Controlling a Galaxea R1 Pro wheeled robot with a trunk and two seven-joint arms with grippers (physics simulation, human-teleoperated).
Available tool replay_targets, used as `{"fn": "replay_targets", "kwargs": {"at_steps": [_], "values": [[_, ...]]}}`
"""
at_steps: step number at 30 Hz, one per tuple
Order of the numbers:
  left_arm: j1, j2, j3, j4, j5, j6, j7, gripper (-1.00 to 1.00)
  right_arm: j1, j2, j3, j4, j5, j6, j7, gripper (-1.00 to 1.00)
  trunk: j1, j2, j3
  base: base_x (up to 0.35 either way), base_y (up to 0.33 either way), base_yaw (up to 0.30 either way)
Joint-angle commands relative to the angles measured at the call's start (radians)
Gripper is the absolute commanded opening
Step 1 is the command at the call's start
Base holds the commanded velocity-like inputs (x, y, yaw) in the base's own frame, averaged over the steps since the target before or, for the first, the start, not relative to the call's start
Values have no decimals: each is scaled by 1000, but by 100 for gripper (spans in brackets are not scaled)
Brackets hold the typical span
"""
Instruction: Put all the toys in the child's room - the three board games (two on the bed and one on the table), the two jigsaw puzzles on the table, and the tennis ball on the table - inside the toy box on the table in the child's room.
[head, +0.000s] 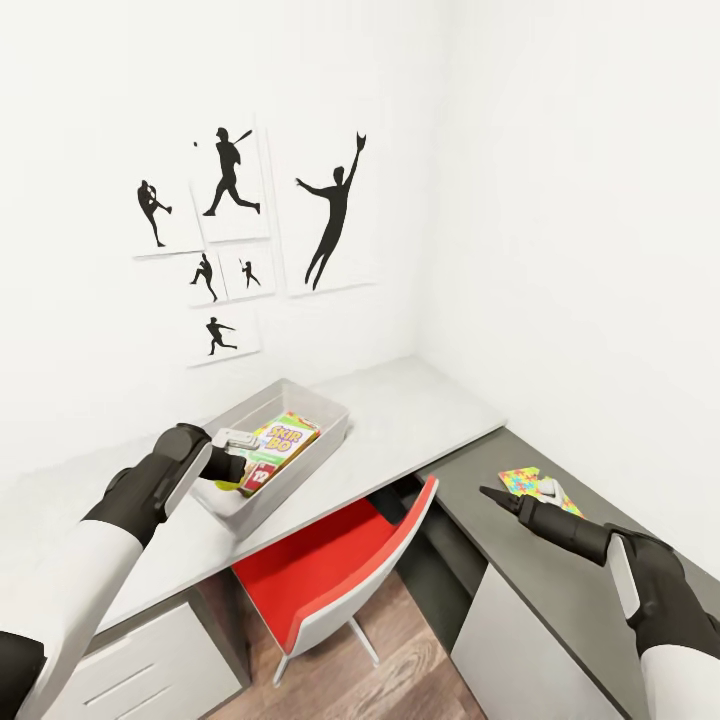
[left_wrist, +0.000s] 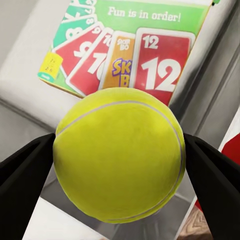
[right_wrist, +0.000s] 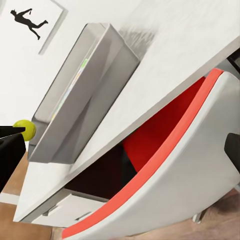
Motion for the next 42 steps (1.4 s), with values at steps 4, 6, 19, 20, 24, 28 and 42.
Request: {"fn": "replay_targets", "kwargs": {"at_steps": [4, 6, 19, 20, 24, 28, 42], "values": [[-1, 1, -4, -1, 1, 3, -1, 100, -1, -1, -1, 0, -5, 8, 0, 100, 1, -2, -2, 0, 0, 0], [-1, 1, -5, -1, 1, 3, -1, 100, -1, -1, -2, 1, -5, 8, 0, 100, 1, -2, -2, 0, 0, 0], [-1, 5, -1, -1, 2, 2, -3, 100, -1, -1, -19, 4, -5, 9, 0, 100, 1, -2, -2, 0, 0, 0], [-1, 5, 2, -1, 4, 2, -3, 100, -1, -1, -19, 4, -5, 9, 0, 100, 1, -2, -2, 0, 0, 0], [-1, 30, 19, -13, 11, 2, -9, 100, -1, -1, -19, 5, -5, 9, 0, 100, 1, -2, -2, 0, 0, 0], [-2, 57, 117, -53, 9, 2, -133, 100, -1, -2, -20, 5, -5, 9, 0, 100, 1, -2, -2, 0, 0, 0], [5, 291, 484, -77, 8, -3, -959, 100, -1, 0, -20, 5, -5, 8, 0, 100, 1, -2, 15, 0, 0, 0]]}}
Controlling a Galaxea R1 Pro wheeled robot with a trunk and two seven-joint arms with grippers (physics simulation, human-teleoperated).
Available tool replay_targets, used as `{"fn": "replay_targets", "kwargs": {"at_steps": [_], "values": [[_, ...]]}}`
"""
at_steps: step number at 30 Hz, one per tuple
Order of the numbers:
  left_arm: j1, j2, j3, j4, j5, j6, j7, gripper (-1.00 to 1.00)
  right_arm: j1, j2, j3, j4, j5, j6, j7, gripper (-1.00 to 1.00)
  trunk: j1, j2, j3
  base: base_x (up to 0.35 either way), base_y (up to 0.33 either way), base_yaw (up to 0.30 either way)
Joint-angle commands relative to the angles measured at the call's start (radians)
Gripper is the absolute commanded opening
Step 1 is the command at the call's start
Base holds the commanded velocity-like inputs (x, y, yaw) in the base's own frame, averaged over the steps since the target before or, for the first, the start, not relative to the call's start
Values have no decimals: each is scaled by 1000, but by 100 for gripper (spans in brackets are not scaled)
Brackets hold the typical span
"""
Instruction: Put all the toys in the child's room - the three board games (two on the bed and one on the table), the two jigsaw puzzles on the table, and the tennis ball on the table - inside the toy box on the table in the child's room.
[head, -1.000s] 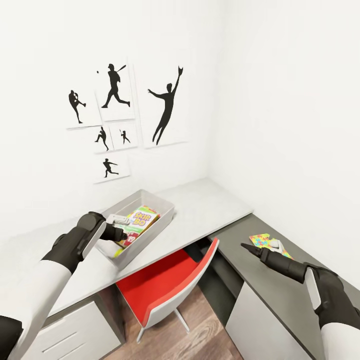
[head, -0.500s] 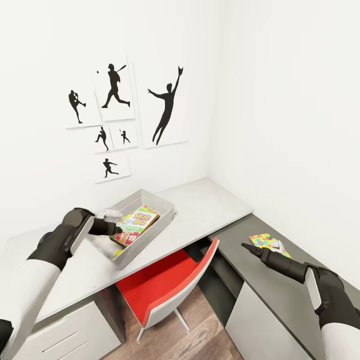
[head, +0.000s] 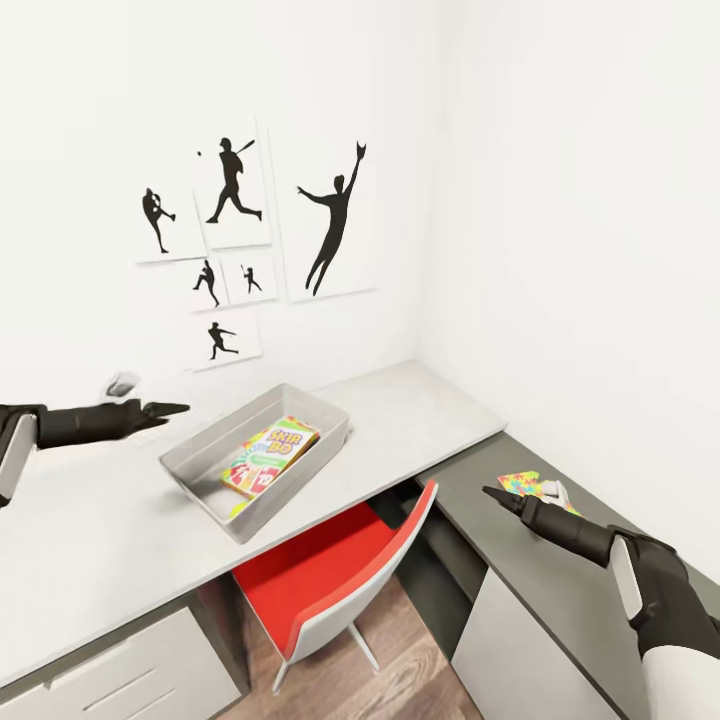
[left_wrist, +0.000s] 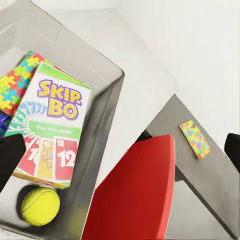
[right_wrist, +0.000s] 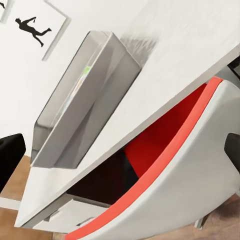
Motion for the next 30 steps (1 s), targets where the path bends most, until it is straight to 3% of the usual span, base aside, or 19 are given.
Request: {"fn": "replay_targets", "kwargs": {"at_steps": [1, 3, 6, 12, 14, 17, 21, 30], "values": [[2, 14, 18, 3, -2, 1, -56, 100, -1, 0, -1, 0, -5, 9, 1, 100, 1, -2, -1, 0, 0, 0], [12, 31, 56, 5, -2, -2, -140, 100, -1, 0, -1, 0, -5, 9, 1, 100, 1, -2, 3, 0, 0, 0], [39, 39, 100, 7, -2, -3, -211, 100, -1, 0, -1, 0, -5, 9, 1, 100, 1, -2, 7, 0, 0, 0], [164, 43, 194, 7, -1, -25, -377, 100, -1, 0, -1, 0, -5, 7, 1, 100, 1, -2, 17, 0, 0, 0], [191, 43, 210, 7, -1, -35, -420, 100, -1, 0, -1, 0, -5, 7, 1, 100, 1, -2, 20, 0, 0, 0], [262, 39, 246, 8, -2, -69, -532, 100, -1, 0, -2, 0, -6, 7, 1, 100, 1, -2, 25, 0, 0, 0], [323, 37, 266, 8, 0, -129, -559, 100, -1, 0, -2, 0, -6, 6, 0, 100, 1, -2, 31, 0, 0, 0], [352, 34, 300, 6, -1, -165, -559, 100, -1, 0, -22, 2, -6, 6, -1, 100, 1, -2, 46, 0, -49, -31]]}}
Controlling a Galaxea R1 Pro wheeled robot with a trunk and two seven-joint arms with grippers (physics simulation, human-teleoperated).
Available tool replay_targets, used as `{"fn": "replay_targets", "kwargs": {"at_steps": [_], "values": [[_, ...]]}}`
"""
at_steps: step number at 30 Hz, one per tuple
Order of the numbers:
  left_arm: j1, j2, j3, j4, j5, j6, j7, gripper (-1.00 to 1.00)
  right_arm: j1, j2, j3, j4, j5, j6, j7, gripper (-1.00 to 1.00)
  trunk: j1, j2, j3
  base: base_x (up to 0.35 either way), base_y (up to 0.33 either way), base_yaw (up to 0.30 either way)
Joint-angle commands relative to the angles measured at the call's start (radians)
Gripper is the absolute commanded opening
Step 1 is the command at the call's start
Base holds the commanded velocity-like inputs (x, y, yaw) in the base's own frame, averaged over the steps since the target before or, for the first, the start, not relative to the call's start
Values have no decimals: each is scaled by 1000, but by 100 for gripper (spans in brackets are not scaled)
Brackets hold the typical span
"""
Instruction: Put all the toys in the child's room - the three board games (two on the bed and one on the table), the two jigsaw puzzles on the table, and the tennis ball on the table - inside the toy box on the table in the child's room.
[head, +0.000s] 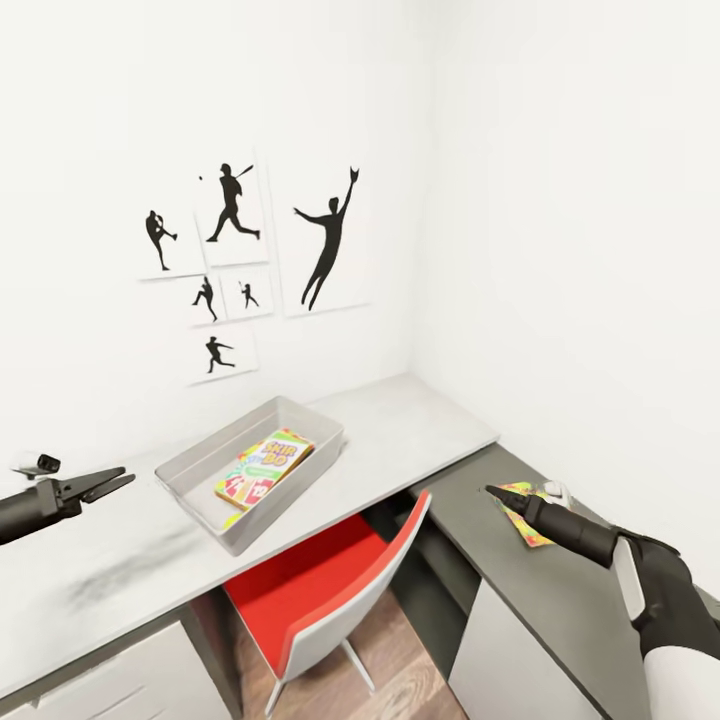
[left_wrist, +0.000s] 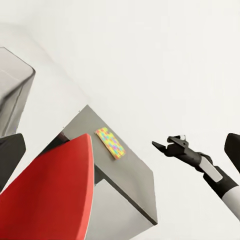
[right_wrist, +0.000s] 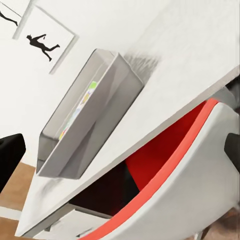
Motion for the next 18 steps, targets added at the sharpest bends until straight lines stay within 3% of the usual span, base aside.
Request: {"fn": "replay_targets", "kwargs": {"at_steps": [1, 9, 18], "values": [[0, 0, 1, 0, -1, 10, -4, 100, -1, 0, -4, 0, -5, 9, 1, 100, 1, -2, -1, 0, -199, -104], [1, 0, 4, -1, 1, 9, -4, 100, -1, 0, -48, 1, -4, 11, 4, 100, 1, -2, 11, 0, -130, -161], [1, 0, 9, -4, 2, 7, -4, 100, -1, 1, -53, 1, 3, 9, 0, 100, 1, -2, 24, -20, -5, -203]]}}
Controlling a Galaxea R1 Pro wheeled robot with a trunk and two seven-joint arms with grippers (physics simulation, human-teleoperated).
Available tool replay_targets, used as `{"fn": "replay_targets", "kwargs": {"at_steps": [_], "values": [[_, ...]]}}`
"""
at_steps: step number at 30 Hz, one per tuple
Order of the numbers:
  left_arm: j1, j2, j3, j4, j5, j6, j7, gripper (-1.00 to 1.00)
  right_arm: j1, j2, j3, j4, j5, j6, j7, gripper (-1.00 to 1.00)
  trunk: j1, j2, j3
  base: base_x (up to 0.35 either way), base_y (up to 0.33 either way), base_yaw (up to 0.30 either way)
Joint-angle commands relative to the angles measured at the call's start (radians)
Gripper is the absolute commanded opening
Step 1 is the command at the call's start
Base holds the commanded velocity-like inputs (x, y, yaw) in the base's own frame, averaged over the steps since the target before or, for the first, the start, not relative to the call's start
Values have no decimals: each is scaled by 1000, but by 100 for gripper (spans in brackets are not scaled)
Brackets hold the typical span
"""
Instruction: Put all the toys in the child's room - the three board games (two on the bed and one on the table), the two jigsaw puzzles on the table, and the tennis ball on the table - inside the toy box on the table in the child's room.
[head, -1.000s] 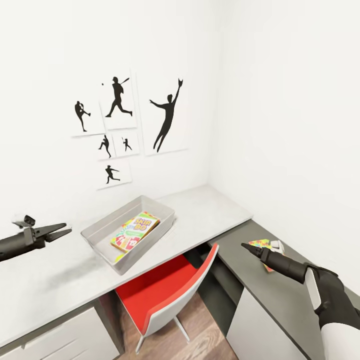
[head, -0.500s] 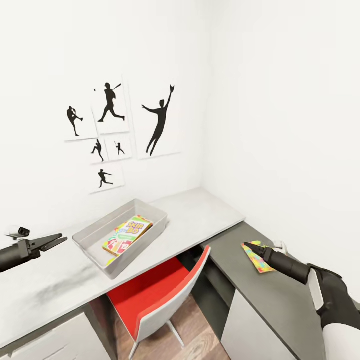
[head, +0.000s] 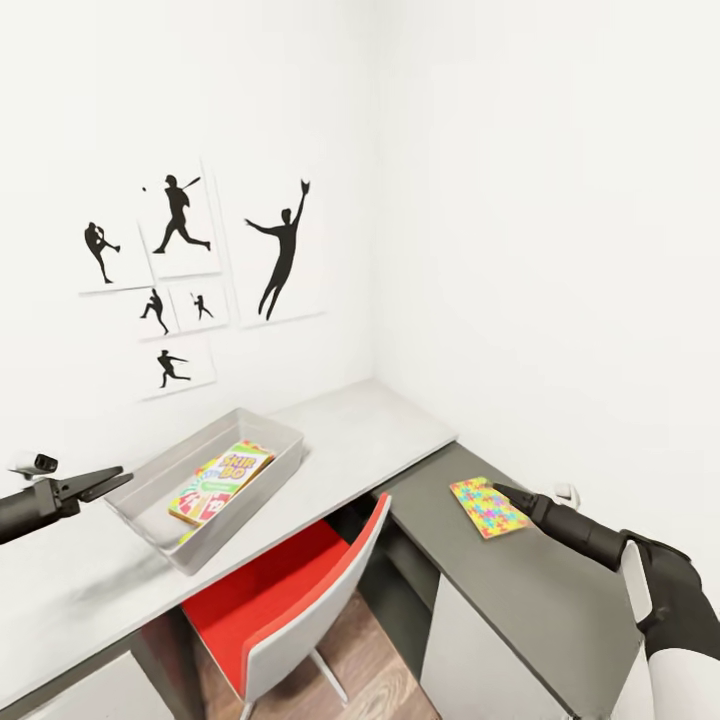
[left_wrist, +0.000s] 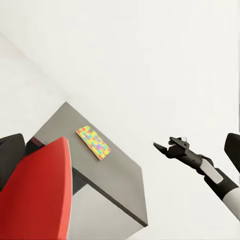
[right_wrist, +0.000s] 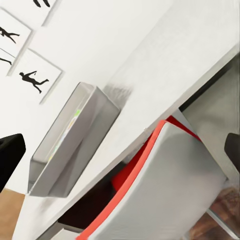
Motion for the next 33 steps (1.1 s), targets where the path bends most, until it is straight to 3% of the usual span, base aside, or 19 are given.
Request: {"fn": "replay_targets", "kwargs": {"at_steps": [1, 33], "values": [[-1, 0, 1, -1, -1, 11, -4, 100, -1, 0, -1, 1, -4, 9, 0, 100, 1, -2, -1, -88, -1, -206], [-1, 0, 6, -3, -1, 8, -4, 100, -1, -1, -16, 3, -8, 10, 3, 100, 1, -2, 43, -14, 0, -206]]}}
